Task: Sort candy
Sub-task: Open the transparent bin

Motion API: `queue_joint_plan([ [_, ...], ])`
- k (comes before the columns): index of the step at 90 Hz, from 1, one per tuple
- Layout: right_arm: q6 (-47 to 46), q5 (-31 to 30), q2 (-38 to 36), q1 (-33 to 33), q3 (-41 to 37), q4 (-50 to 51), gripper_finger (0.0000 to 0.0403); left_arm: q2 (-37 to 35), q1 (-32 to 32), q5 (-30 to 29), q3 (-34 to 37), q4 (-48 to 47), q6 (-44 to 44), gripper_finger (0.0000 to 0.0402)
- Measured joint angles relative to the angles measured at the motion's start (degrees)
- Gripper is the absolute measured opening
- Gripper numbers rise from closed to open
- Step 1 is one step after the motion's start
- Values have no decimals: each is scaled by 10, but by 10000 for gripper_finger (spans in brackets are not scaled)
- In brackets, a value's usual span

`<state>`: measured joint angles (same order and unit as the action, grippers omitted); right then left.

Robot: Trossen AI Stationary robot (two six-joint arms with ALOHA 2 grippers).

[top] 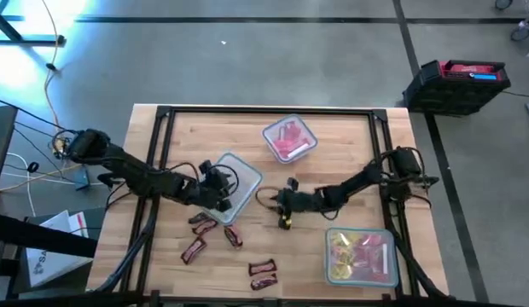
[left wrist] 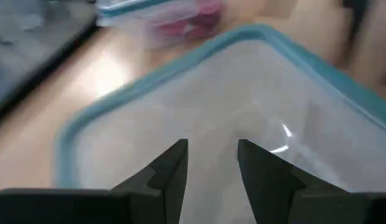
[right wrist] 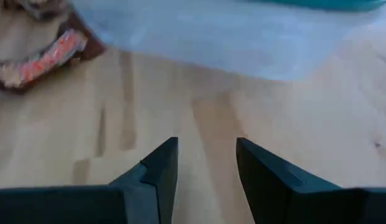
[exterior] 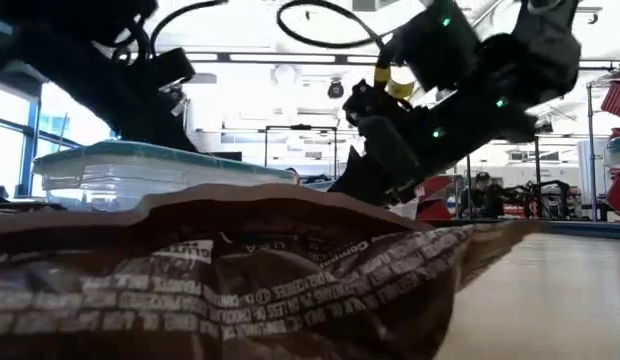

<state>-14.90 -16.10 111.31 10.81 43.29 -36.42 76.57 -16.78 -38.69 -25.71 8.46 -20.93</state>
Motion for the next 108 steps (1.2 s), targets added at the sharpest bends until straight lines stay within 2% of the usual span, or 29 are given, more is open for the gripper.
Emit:
queue_joint_plan([
  [12,17,58,0,-25,-14,-47,133,-1,2,74,66,156,46,126],
  [18,26,95,0,-31,-14,-52,133,-1,2,109,89,202,68,126],
  [27,30,117,0,-29,-14,-52,133,-1,2,152,109,242,92,126],
  [40,30,130,0,-18,-14,-98,133,0,2,144,116,254,95,126],
  [61,15,128,18,-20,-14,-111,133,0,6,126,117,263,95,126],
  [86,13,134,70,-34,-14,-233,133,0,6,129,117,262,105,126],
  [108,22,185,96,-53,26,-231,133,0,7,123,118,261,112,126],
])
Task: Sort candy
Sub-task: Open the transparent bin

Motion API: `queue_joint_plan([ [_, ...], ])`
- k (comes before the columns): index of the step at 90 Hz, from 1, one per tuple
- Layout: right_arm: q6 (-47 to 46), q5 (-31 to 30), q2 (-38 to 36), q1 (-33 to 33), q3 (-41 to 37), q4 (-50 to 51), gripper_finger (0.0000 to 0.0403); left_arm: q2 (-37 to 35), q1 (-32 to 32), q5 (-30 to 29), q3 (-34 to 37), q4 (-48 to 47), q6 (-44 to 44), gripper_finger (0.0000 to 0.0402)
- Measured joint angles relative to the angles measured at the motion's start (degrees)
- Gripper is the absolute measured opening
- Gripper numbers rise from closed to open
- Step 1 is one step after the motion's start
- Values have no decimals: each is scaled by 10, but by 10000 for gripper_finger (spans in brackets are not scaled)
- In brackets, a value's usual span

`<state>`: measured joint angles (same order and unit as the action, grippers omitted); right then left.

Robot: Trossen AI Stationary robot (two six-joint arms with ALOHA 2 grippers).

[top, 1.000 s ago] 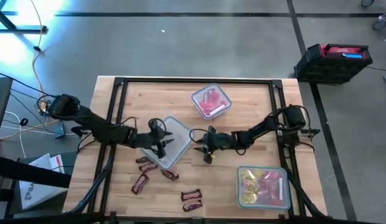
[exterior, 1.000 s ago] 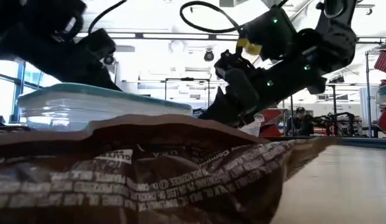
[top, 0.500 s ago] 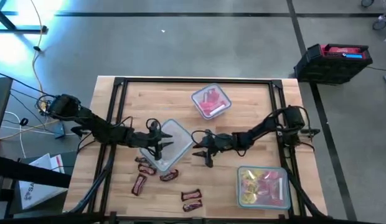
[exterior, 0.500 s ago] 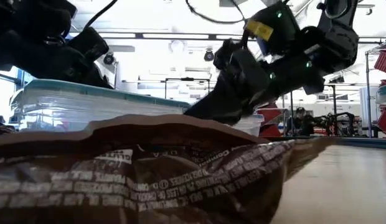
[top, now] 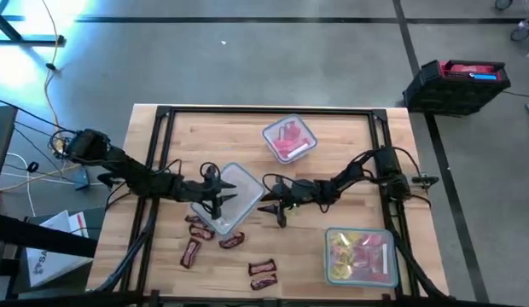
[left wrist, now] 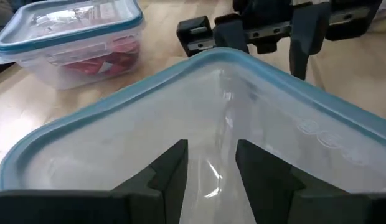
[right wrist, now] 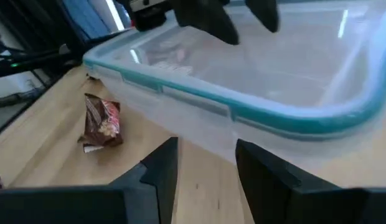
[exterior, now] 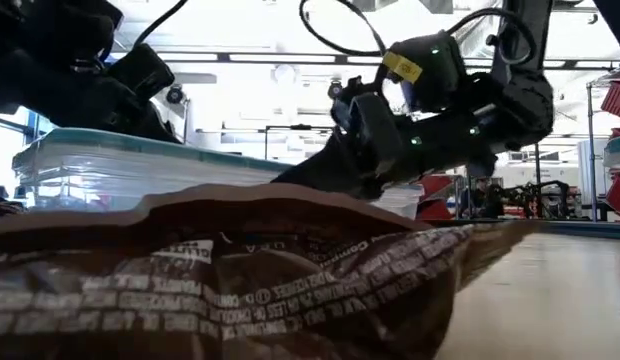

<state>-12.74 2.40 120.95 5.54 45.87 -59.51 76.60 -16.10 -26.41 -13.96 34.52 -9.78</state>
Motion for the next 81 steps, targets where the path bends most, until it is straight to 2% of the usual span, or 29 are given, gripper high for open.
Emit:
queue_joint_plan([
  [25,3,65,8,-8,38,14,133,-1,0,-12,-1,-15,-8,126],
  [50,-40,113,8,-7,41,24,133,0,0,-12,-2,-30,-23,126],
  [72,-65,181,1,-1,45,-5,133,0,1,-42,-1,-32,-32,126],
  [81,-76,188,3,0,44,5,133,0,1,-42,-1,-33,-35,126],
])
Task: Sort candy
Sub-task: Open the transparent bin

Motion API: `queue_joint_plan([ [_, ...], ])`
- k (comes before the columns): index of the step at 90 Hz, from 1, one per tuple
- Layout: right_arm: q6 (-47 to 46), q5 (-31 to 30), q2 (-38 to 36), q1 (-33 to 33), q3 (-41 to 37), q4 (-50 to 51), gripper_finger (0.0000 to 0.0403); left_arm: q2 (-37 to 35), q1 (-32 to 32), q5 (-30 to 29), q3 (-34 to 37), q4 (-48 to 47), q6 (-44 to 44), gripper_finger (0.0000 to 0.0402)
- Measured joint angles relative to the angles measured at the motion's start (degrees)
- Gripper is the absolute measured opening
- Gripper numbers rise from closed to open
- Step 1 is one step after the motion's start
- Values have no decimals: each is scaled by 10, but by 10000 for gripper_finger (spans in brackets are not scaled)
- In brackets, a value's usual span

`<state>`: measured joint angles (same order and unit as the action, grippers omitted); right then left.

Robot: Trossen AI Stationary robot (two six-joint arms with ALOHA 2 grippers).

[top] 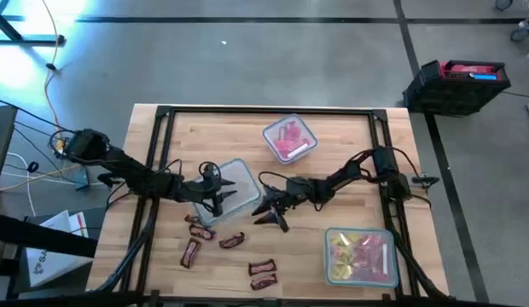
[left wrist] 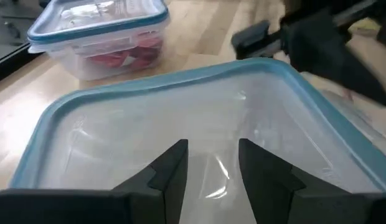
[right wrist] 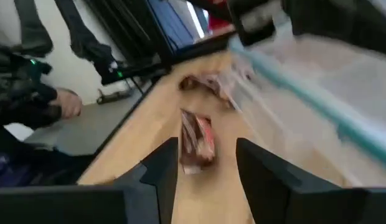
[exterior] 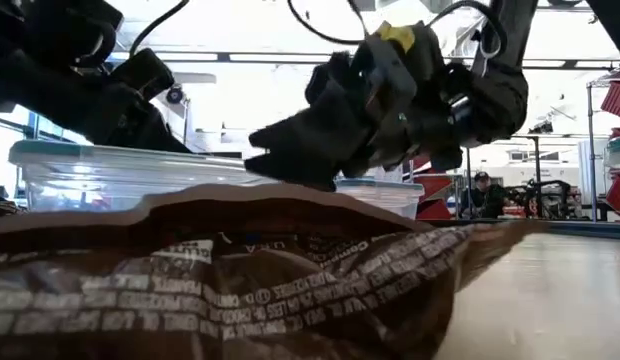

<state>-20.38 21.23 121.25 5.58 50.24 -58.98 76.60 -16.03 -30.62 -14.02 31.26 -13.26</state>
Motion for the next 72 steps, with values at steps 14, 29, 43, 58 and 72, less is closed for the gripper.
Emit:
queue_joint_plan([
  [14,16,-15,-37,4,0,72,133,-6,0,2,-3,22,16,126],
  [29,66,-125,-106,21,24,223,133,-59,-9,6,-54,-20,73,126],
  [43,91,-242,-122,35,86,328,133,-150,-33,20,-112,-215,70,126],
  [58,106,-324,-88,43,165,354,133,-255,-81,47,-143,-441,-79,126],
  [72,101,-357,-26,35,237,357,133,-311,-142,47,-138,-580,-280,126],
])
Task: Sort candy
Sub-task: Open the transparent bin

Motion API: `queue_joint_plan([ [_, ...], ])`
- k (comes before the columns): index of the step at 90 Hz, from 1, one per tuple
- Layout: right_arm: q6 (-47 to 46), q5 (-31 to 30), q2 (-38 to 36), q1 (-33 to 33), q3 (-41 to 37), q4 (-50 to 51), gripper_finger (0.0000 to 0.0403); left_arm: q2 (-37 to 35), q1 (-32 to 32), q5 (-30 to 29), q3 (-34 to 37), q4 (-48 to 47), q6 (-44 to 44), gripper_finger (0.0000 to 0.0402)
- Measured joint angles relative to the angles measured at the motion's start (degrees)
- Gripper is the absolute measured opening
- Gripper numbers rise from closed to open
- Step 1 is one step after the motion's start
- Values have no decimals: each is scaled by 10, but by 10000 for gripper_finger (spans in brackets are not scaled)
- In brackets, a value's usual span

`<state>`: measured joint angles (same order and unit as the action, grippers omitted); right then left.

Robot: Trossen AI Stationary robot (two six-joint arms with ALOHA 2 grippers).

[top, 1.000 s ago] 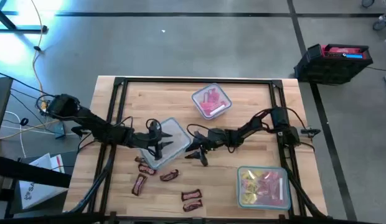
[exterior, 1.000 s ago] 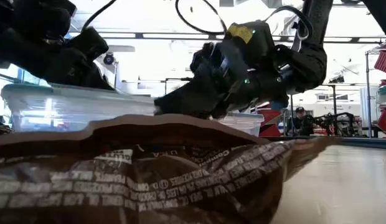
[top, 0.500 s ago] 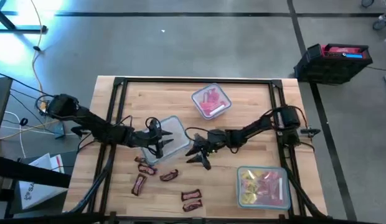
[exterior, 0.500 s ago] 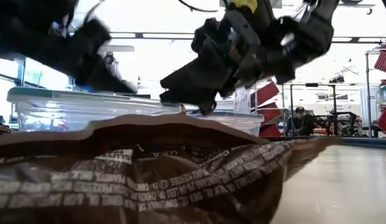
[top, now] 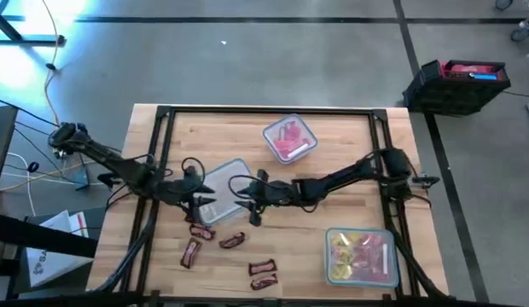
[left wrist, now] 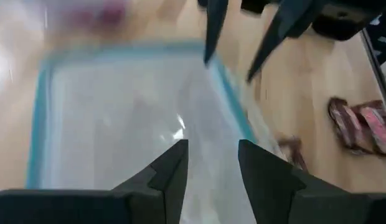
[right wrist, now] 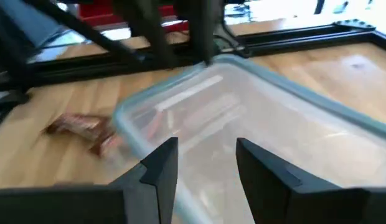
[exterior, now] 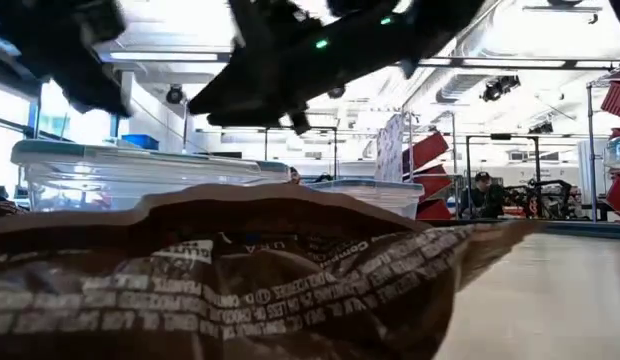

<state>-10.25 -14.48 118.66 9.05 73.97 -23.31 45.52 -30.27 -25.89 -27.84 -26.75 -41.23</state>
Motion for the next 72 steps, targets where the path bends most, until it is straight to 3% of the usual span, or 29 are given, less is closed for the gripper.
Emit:
queue_joint_plan([
  [25,-19,3,101,-4,112,29,133,-19,-114,1,-1,-56,-147,126],
  [47,29,7,87,-7,191,321,133,-14,-166,38,-1,-125,-267,126],
  [62,63,13,52,3,202,432,133,19,-182,1,3,-132,-273,126],
  [72,73,27,33,11,200,467,133,57,-185,-44,24,-103,-208,126],
])
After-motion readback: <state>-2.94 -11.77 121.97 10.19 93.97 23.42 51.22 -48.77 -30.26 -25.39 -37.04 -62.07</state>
